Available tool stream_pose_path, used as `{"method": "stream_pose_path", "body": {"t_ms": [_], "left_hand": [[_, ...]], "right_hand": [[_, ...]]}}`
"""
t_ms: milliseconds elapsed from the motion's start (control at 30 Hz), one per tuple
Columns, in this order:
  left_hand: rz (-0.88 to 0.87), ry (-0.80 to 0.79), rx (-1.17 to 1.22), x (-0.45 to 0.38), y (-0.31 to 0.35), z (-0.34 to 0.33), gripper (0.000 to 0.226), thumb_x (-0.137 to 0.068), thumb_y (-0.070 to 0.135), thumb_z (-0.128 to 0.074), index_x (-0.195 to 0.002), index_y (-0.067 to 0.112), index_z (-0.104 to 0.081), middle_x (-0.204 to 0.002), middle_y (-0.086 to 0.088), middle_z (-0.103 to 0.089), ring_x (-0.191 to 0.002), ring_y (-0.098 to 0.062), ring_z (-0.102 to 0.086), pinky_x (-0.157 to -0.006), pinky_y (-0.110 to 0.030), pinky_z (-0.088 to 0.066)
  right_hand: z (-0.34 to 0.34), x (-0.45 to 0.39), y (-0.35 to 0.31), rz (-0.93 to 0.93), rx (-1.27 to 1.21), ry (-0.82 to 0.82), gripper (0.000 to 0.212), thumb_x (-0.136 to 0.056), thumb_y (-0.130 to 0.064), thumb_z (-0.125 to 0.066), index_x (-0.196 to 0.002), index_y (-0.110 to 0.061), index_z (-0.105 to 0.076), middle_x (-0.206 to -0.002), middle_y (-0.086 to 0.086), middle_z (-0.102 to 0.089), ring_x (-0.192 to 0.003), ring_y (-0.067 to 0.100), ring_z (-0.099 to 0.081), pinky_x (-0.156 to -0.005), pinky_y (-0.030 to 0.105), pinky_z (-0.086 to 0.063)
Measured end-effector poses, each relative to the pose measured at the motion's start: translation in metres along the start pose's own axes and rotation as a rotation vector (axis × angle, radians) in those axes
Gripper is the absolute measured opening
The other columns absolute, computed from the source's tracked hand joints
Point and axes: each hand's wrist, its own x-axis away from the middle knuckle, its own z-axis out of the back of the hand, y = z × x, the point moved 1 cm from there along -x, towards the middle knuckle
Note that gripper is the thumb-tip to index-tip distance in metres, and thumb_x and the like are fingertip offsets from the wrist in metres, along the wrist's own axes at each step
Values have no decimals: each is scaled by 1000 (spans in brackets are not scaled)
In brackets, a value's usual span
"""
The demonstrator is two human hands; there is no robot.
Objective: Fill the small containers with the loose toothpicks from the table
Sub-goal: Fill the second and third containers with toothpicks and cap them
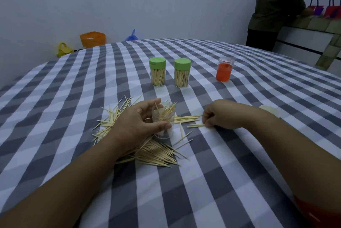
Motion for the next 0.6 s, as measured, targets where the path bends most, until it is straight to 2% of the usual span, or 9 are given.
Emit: {"method": "stream_pose_path", "body": {"t_ms": [100, 167, 233, 267, 333, 433, 500, 600], "left_hand": [[-4, 5, -7, 0, 0, 0, 86, -50, 25, -79, -131, 15, -52, -107, 14, -66, -96, 3, -66, -81, -14, -53], [0, 8, 2, 0, 0, 0, 85, -51, 23, -79, -131, 16, -52, -109, 12, -67, -97, 1, -66, -82, -15, -53], [4, 6, 11, 0, -1, 0, 85, -51, 22, -80, -131, 15, -52, -110, 9, -67, -97, -1, -67, -82, -16, -53], [4, 4, 10, 0, -2, -1, 85, -51, 22, -80, -131, 15, -52, -110, 9, -68, -98, -2, -67, -82, -17, -54], [0, 4, 2, -1, -2, -1, 85, -50, 24, -80, -130, 16, -53, -109, 9, -68, -97, -2, -67, -82, -17, -53], [-4, 9, -3, 0, -1, -1, 85, -50, 24, -80, -130, 16, -53, -109, 11, -67, -98, -1, -66, -81, -15, -53], [-5, 8, -3, 0, -1, -1, 85, -51, 24, -80, -131, 16, -52, -109, 10, -67, -98, -1, -67, -80, -15, -53], [-6, 5, 7, 1, 0, -1, 85, -51, 23, -79, -131, 15, -52, -109, 11, -66, -97, 0, -66, -78, -13, -53]], "right_hand": [[-10, -7, -10, 63, -39, 64, 15, -94, -18, -55, -106, -19, -64, -88, -7, -57, -76, 7, -49, -60, 16, -35], [-15, -11, -15, 98, -65, 135, 15, -93, -20, -58, -107, -21, -64, -102, -3, -60, -84, 9, -51, -64, 16, -38], [-16, -12, -17, 147, -81, 212, 31, -90, -21, -62, -120, -22, -58, -122, -1, -54, -104, 12, -50, -84, 21, -42], [-17, -11, -18, 178, -90, 227, 43, -90, -21, -62, -131, -23, -51, -132, -2, -49, -116, 13, -46, -96, 25, -40], [-21, -11, -23, 233, -95, 217, 55, -93, -19, -57, -144, -23, -36, -143, -1, -41, -129, 16, -39, -105, 28, -32], [-34, -18, -31, 301, 82, 237, 43, -99, -18, -42, -141, -21, -39, -135, 2, -45, -122, 19, -43, -97, 28, -37], [-40, -23, -32, 317, 254, 301, 36, -98, -17, -41, -133, -20, -48, -125, 4, -46, -116, 21, -43, -93, 33, -43], [-42, -24, -30, 316, 372, 375, 31, -97, -17, -43, -125, -17, -56, -115, 4, -49, -108, 20, -45, -83, 31, -45]]}}
